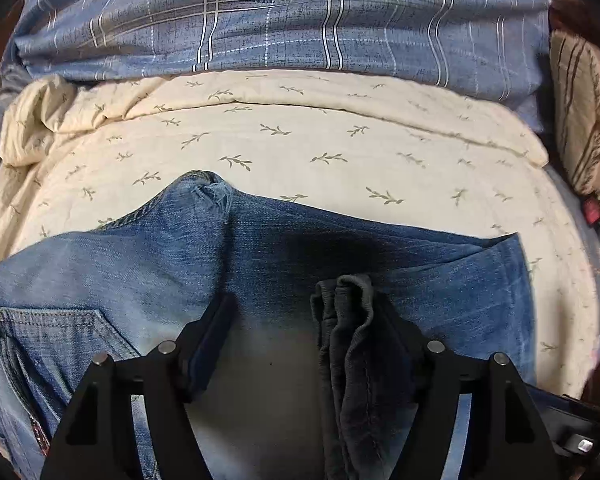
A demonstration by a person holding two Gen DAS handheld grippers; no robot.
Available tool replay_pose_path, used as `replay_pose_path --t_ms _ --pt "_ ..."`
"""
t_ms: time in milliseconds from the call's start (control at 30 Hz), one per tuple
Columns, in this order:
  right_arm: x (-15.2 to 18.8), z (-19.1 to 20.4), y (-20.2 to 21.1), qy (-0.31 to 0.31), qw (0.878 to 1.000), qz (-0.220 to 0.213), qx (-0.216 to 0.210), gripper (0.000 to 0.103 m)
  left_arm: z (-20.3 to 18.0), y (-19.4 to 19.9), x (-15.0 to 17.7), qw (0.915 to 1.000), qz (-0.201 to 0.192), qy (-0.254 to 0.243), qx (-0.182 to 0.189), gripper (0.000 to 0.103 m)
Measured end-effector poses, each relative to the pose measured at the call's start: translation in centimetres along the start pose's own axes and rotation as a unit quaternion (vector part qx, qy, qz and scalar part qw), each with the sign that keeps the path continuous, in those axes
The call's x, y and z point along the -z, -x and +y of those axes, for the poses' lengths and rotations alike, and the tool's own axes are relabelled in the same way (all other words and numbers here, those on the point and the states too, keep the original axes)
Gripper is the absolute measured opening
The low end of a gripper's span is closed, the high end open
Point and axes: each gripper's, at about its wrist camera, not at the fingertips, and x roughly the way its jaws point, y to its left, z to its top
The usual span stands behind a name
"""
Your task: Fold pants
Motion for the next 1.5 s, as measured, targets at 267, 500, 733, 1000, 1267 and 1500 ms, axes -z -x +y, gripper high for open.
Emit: replay_pose_path --t_ms 267,500,733,1000,1267,1500 --pt "1.0 -0.3 -0.8 0.044 0.999 -0.018 0.013 0.081 5.4 6.9 4.0 0.9932 -0.067 0.076 0.057 0.077" --pt "1.1 4.5 1.3 0.091 0.995 -0.044 -0.003 0.082 11.0 10.3 8.3 0.9861 -0.104 0.128 0.019 0.077" --pt "-2.6 6.7 -0.1 0.074 0.995 -0.066 -0.009 0.082 14.1 9.6 10.2 0.9824 -0.110 0.151 -0.004 0.080" --pt "-5.2 5.1 -2.6 0.013 0.999 -0.046 0.018 0.083 14.8 9.0 10.5 0.9821 -0.123 0.142 -0.003 0.082" --pt "-5.4 6.3 -3.6 0.054 0.987 -0.087 0.121 0.087 16.2 11.0 11.5 0.9738 -0.154 0.166 0.018 0.083" --pt "-6.2 16.7 -8.7 0.203 0.976 -0.044 0.061 0.087 17.4 9.7 12.0 0.9765 -0.121 0.173 -0.043 0.085"
